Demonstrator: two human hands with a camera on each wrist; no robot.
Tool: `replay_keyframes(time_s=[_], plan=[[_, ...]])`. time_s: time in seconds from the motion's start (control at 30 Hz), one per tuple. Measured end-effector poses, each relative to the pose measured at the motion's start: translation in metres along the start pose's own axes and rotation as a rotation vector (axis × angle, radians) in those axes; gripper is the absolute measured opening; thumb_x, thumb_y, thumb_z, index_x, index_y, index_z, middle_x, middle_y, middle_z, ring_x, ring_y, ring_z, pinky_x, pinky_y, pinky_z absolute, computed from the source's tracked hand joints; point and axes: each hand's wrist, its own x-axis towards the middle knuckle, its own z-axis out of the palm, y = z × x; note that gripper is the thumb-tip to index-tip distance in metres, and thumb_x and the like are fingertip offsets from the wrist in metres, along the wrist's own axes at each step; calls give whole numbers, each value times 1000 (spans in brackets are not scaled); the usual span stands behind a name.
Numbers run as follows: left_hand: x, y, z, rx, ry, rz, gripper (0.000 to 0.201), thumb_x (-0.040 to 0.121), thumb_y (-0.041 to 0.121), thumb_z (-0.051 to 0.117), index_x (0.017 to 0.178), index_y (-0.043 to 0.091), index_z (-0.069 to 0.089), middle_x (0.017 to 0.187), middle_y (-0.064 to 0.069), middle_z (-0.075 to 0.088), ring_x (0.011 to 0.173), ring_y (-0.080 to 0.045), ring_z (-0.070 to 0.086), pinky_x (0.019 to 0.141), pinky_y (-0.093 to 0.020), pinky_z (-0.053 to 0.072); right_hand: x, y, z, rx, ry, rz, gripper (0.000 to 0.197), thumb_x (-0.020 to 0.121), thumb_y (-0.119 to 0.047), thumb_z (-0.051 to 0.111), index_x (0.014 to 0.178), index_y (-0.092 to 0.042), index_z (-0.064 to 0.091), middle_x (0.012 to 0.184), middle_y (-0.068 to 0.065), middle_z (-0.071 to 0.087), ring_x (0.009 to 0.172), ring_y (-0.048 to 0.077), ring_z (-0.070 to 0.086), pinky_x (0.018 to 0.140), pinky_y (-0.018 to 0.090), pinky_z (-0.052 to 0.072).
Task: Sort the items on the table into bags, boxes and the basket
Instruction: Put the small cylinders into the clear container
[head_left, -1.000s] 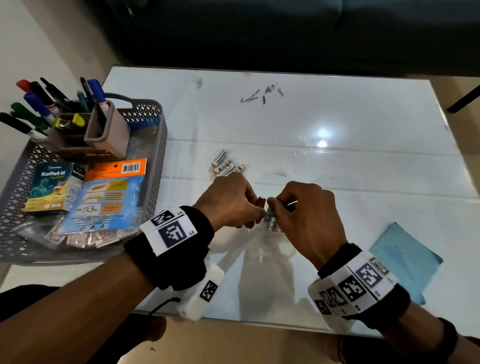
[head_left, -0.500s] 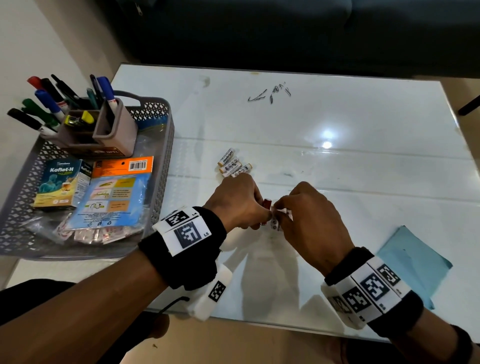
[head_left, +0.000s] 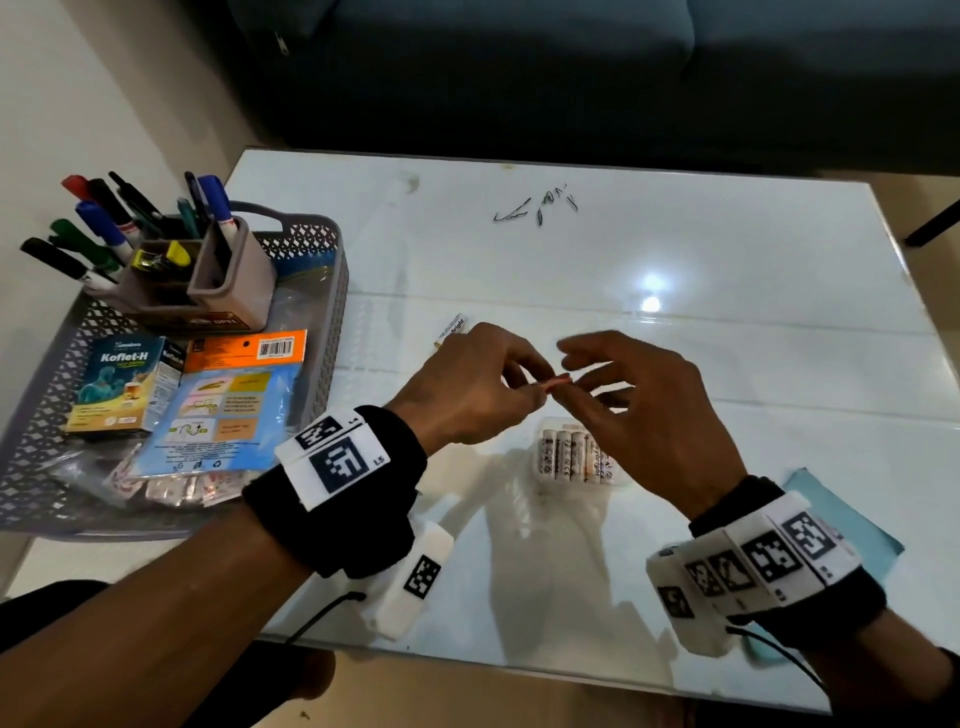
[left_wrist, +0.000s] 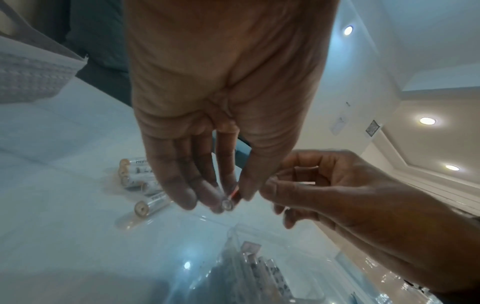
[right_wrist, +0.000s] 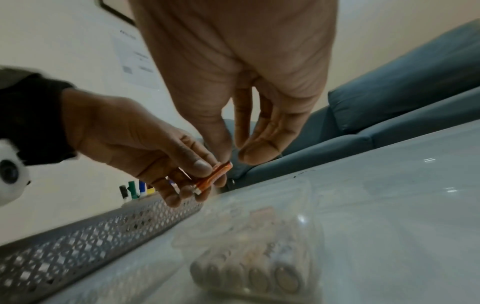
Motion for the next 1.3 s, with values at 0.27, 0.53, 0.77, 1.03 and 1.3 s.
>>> replay_keyframes(time_s=[0.27,0.53,0.77,1.03,1.3], plan=[[10,-6,0,-272,194,67,25,86,7,76,107,20,75,89,7,79,81,-1,74,69,-12,54,0,4,-4,-63,-6,114,14,80,-22,85,78,-24,72,68,-11,72,61,2,70,57,16,55],[7,-37,7,596,174,-10,29,99,28,57,127,25,64,125,0,63,118,-27,59,88,-39,49,3,7,-7,-67,49,149,16,81,-21,84,84,-26,69,78,-13,73,69,-2,70,60,19,58],[2,-34,27,684,194,18,23,102,39,53,115,22,59,124,-1,62,116,-26,58,82,-35,43,6,8,-10,-48,71,161,21,81,-21,83,97,-27,71,81,-10,72,68,0,69,62,20,59],[13,-21,20,23,212,122,13,98,35,64,95,23,62,84,9,73,75,-5,69,72,-21,54,11,10,-20,89,30,190,19,85,-14,77,96,-30,74,87,-8,76,76,11,75,75,39,63],[4,2,20,-165,156,284,10,96,32,68,101,24,64,82,4,73,71,-11,71,66,-23,57,15,12,-32,120,98,157,18,84,-8,78,91,-23,71,90,-9,76,85,6,75,79,33,61]])
